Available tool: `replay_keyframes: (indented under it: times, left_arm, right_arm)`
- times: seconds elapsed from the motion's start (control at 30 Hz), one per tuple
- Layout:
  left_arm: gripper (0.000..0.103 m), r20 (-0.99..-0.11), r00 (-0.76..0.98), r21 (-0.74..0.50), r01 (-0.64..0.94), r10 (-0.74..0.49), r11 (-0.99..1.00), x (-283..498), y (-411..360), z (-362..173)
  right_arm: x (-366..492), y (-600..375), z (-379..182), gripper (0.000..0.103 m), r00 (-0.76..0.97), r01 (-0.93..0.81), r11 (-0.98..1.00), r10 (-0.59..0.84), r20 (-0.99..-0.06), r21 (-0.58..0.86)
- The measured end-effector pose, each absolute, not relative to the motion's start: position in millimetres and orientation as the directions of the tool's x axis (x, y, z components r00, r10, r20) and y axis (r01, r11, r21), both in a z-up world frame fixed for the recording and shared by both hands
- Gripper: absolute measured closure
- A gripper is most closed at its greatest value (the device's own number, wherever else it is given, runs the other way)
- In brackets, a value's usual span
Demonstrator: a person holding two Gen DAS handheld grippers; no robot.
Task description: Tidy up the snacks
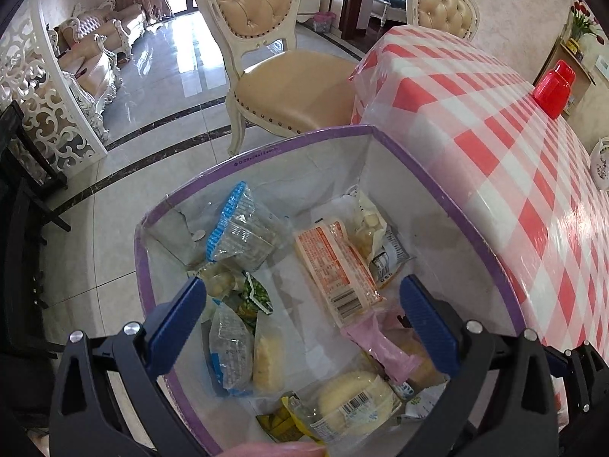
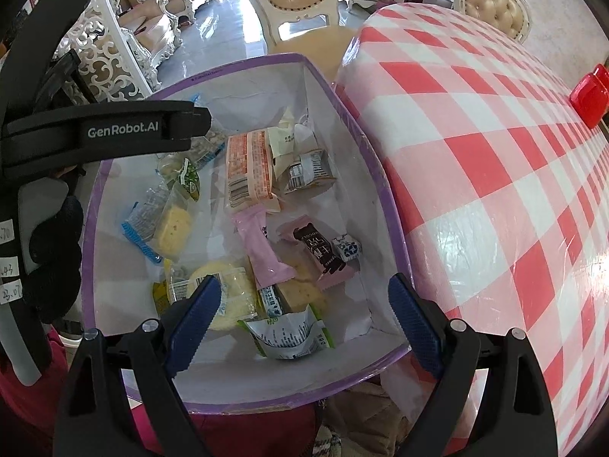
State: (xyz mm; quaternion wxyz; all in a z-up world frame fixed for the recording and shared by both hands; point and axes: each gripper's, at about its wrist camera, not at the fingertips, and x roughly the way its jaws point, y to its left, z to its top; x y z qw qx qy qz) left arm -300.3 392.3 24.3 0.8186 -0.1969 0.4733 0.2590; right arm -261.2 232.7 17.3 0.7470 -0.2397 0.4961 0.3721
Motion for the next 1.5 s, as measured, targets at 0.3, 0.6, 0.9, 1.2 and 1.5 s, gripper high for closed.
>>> replay_keyframes:
  times: [0.3,0.6,0.9,1.2,1.5]
  left_arm:
    - [0.001,-0.879,0.415,-0.075,-0.609,0.236,0.790,-300.4,393.1,23.3]
    - [0.001,-0.882,0.409,-0.072,-0.609,0.235,0.790,-299.9,393.1,21.4]
    - [0.001,-0.884,0.405,-0.070,-0.609,0.234,0.790,-299.9,394.1,18.9]
    - [0.001,-0.887,0.401,-0.070,-0.610,0.231,0.789,-300.7,394.3,16.7]
    - [0.001,-0.889,0.396,-0.068,-0.612,0.231,0.788,-300.1,394.3,15.9]
  right_arm:
    - [-260.9,233.7,14.7,0.016,0.227,-0.792,0.610,0.315,-0.922,0.014]
    - [-261.1,233.5,13.7,0.016,0.224,-0.792,0.611,0.315,-0.922,0.016]
    - [-263.4,234.1,11.3,0.016,0.223,-0.792,0.610,0.313,-0.923,0.015]
    - [-263.7,234.4,11.0,0.016,0.222,-0.792,0.610,0.312,-0.924,0.016]
    - [-263.5,234.4,11.0,0.016,0.222,-0.792,0.610,0.312,-0.924,0.015]
